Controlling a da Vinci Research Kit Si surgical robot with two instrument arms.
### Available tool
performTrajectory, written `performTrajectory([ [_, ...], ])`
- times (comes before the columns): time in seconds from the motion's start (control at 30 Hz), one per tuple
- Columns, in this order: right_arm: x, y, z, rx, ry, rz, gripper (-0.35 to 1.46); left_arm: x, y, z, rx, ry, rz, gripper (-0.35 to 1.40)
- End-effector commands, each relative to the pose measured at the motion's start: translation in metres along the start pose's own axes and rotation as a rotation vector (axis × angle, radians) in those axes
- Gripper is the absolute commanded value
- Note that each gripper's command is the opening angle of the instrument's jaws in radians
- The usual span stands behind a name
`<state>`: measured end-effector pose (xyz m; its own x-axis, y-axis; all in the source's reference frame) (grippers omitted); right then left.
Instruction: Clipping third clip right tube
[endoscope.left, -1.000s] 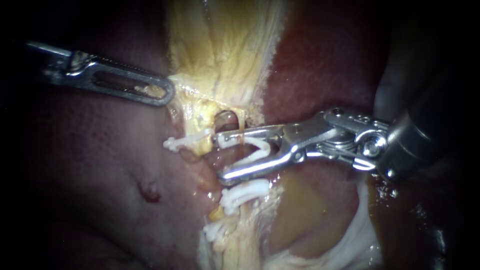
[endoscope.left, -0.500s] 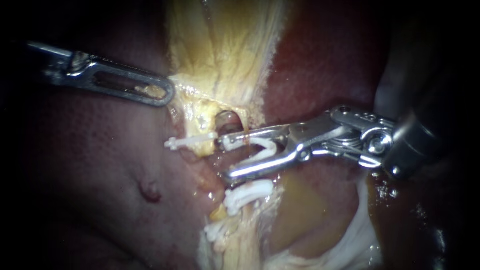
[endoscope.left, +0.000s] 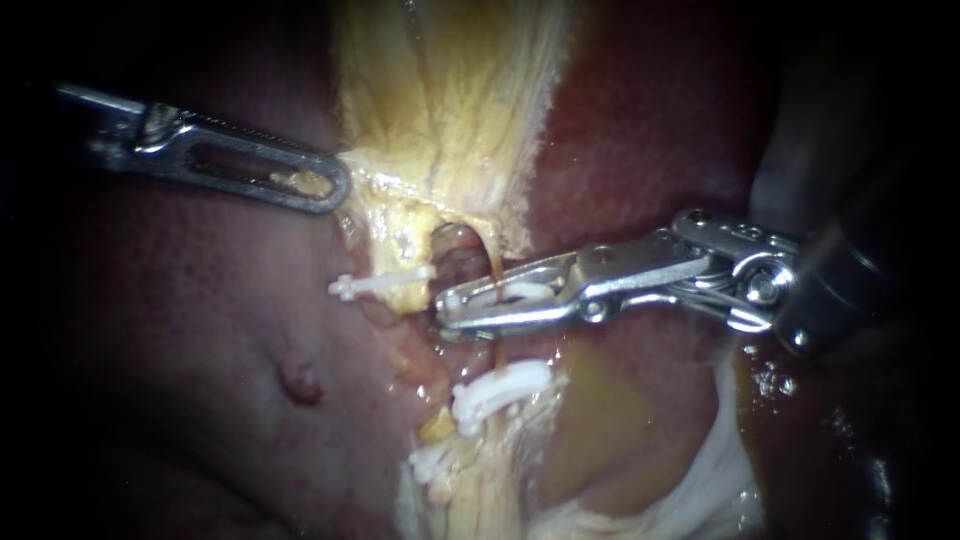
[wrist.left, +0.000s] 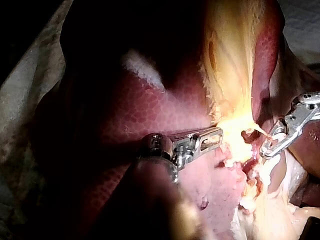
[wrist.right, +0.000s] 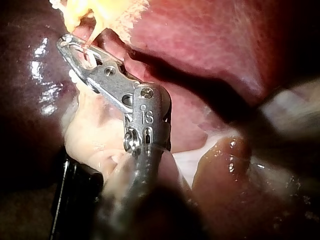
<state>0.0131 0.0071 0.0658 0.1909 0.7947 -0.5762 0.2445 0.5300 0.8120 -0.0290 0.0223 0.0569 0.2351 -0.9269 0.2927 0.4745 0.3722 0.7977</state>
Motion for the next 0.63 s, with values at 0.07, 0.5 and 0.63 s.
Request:
performTrajectory([
  [0.07,-0.0003,0.0,0.0,0.001,0.002,0.037,-0.35,0.0,0.0,0.0,0.0,0.0,0.0,-0.35],
  [0.5,-0.0016,0.0003,0.0,-0.002,-0.017,0.072,-0.35,0.0,0.0,0.0,0.0,0.0,0.0,-0.35],
  [0.63,-0.0016,0.0003,-0.0001,-0.003,-0.016,0.072,-0.35,0.0,0.0,0.0,0.0,0.0,0.0,-0.35],
])
